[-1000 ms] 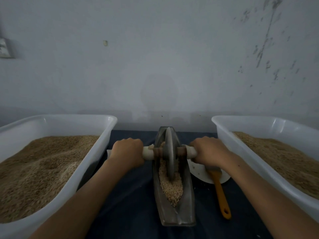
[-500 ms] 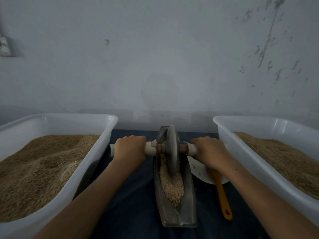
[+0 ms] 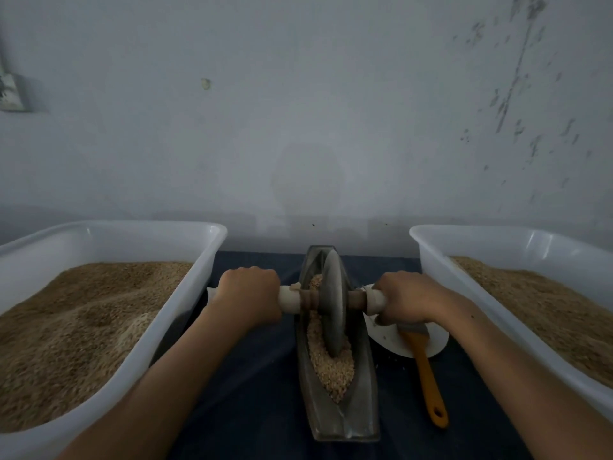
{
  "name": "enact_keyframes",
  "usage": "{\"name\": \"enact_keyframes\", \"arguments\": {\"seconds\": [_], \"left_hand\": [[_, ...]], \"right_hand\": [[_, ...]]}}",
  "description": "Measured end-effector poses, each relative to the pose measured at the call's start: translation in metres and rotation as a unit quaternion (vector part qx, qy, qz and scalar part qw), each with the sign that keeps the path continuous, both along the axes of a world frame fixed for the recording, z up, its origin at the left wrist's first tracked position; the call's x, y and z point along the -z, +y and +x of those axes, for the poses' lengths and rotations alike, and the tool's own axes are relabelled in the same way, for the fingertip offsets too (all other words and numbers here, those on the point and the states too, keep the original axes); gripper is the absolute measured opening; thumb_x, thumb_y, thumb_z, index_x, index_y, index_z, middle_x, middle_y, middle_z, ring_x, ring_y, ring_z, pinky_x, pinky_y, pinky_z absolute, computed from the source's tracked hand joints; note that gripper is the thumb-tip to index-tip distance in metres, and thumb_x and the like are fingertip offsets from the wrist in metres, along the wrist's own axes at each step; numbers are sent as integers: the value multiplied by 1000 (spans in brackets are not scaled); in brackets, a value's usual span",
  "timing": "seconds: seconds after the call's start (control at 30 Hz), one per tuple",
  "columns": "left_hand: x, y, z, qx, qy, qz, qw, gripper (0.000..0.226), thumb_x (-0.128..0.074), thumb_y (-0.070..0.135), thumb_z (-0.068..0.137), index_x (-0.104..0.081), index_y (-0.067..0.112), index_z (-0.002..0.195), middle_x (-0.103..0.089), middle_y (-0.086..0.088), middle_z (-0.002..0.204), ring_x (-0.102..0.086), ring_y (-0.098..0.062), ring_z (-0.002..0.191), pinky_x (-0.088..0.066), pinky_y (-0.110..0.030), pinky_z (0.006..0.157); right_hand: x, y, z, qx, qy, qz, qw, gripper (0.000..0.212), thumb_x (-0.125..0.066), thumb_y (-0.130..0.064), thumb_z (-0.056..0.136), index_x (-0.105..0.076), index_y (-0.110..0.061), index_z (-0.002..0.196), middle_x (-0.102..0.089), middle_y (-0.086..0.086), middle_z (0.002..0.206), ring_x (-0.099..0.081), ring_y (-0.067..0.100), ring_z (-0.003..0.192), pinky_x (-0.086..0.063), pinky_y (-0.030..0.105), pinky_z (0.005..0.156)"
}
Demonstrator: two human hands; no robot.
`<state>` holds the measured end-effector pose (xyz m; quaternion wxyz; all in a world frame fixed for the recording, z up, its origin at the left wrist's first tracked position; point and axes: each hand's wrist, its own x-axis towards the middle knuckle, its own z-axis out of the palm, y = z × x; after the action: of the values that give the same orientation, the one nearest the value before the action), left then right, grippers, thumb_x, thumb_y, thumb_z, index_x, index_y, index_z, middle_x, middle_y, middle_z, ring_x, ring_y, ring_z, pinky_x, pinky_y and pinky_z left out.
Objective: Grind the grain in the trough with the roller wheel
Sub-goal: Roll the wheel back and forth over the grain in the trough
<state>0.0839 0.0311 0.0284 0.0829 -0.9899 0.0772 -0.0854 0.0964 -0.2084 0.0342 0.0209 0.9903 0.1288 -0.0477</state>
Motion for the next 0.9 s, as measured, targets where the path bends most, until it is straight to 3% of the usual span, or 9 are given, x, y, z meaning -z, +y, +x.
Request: {"name": "enact_keyframes", "arguments": {"seconds": [0.1,0.23,0.33,0.43,0.5,0.57,0.63,0.73,0.9], "left_hand": [[6,3,3,4,-34,-26,999,21,-59,32,85,-56,21,102,-61,2,96,-58,-16,86,-42,-28,72],[14,9,8,10,-50,-76,996,17,-60,33,84,-55,25,98,-63,2,97,-60,-17,89,-48,-30,78],[16,11,10,13,-25,-87,996,17,-62,34,83,-58,24,96,-64,2,95,-61,-16,86,-49,-30,78],[12,11,11,5,31,-71,997,25,-65,34,79,-60,21,100,-60,4,87,-58,-15,81,-50,-30,78],[8,11,11,5,66,-54,996,32,-68,36,76,-59,20,102,-54,6,80,-55,-14,77,-48,-29,75],[7,13,11,7,90,-53,995,36,-69,37,75,-58,20,104,-51,7,78,-55,-14,78,-48,-29,76],[8,13,12,2,98,-59,993,37,-70,37,75,-58,20,106,-51,8,78,-56,-14,80,-49,-30,79],[11,11,13,-5,62,-62,996,32,-68,36,77,-59,21,103,-56,6,84,-57,-14,81,-48,-30,78],[17,6,11,6,-100,-65,993,15,-58,34,85,-51,25,94,-63,2,95,-61,-18,87,-44,-30,70]], "right_hand": [[8,4,0,-10,-123,-11,992,16,-60,-33,85,-51,-28,72,-60,-5,79,-56,15,72,-37,27,55],[16,10,1,-17,-236,-4,972,21,-53,-28,89,-43,-28,72,-61,-4,83,-56,18,74,-40,31,62],[11,11,-1,-18,-221,-21,975,23,-54,-27,88,-40,-28,70,-57,-4,82,-55,19,74,-38,31,62],[1,10,-4,-20,-132,-35,990,18,-58,-25,85,-48,-26,70,-55,-4,75,-54,16,72,-38,28,60],[-6,8,-8,-17,-55,-36,998,5,-63,-27,83,-60,-23,86,-62,-1,84,-60,16,78,-44,28,64],[-9,8,-11,-9,-22,-37,999,21,-67,-29,82,-64,-21,101,-65,1,91,-62,17,83,-47,28,68],[-9,9,-11,-12,-30,-41,999,21,-67,-29,82,-64,-20,101,-64,0,89,-61,16,81,-45,27,65],[-3,9,-7,-20,-84,-43,995,6,-62,-27,84,-61,-23,87,-61,-2,82,-59,16,76,-39,26,61],[15,7,0,-12,-215,13,977,8,-53,-29,89,-55,-25,83,-64,-3,85,-60,19,78,-46,32,66]]}}
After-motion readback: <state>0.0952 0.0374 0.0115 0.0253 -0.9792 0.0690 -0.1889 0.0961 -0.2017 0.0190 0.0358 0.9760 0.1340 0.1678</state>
